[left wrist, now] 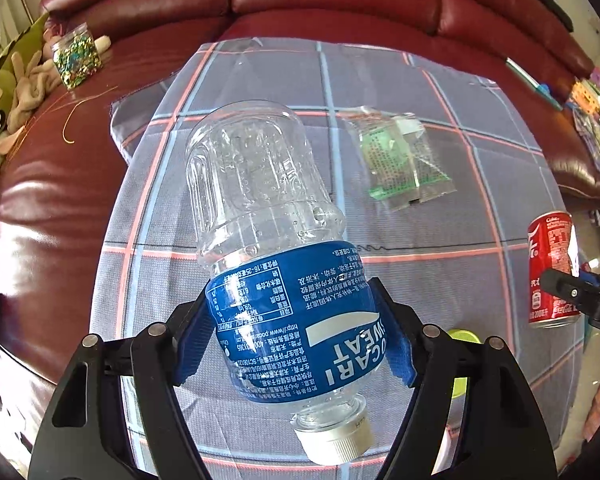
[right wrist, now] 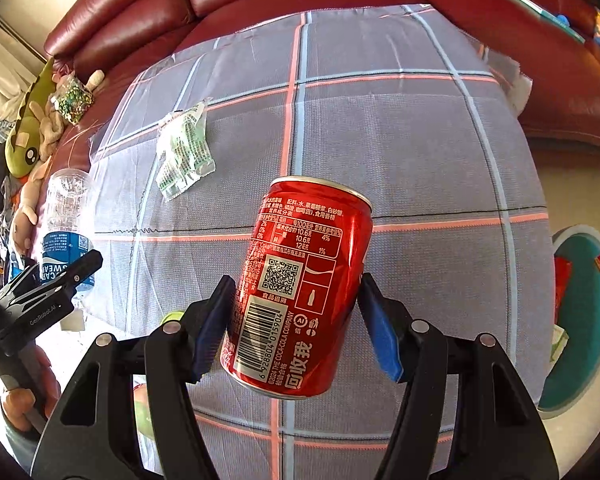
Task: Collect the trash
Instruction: 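Carry the bottle and cola can over the bin and open both tools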
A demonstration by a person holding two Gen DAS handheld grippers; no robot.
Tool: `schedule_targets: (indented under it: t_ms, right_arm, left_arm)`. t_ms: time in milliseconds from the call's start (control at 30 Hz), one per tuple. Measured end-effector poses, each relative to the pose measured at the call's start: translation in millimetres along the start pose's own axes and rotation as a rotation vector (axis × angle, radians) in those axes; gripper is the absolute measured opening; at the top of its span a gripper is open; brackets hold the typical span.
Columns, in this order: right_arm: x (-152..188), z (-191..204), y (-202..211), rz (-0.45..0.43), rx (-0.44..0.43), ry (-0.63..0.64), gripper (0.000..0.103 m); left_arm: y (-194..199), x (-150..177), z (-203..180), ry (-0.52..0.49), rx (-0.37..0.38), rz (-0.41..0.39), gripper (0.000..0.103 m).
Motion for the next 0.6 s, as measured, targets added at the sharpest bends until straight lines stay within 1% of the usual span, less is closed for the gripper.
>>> schedule_targets:
  t_ms: [133,300,433,600]
  right_arm:
    - [6.6,-16.0,20.9,-0.033,-0.027,-0.031,0.06]
    - [13.5,-48.9,54.8,-0.097,-0.047,-0.084,0.06]
    - [25.1,-94.1,84.3,-0.151,-0.037,-0.156,0.06]
    - [48.1,-160.4,115.3,-0.202,0.002,-0.257,0.06]
  left_arm:
    - [19.5,-1.2,-19.9,-0.037,0.014,-0.024,0.073]
    - [54.6,-2.7,-70.1,-0.137,0.076,-0.069,0.073]
    - [74.1,-1.0,-122.4,-0.233,0.144,-0.091,0.073]
    - [84.2,8.2,-194.7,-0.346,0.224,-0.1,0.073]
Point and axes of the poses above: each gripper's, at about its wrist camera, not at the fingertips, and y roughly against the way its jaws point, z to its left, x to its underside, the point moved 10 cm from there along -y, roughly the way its jaws point, and after that the axes turned 6 degrees about z, right-handed, at the moved point
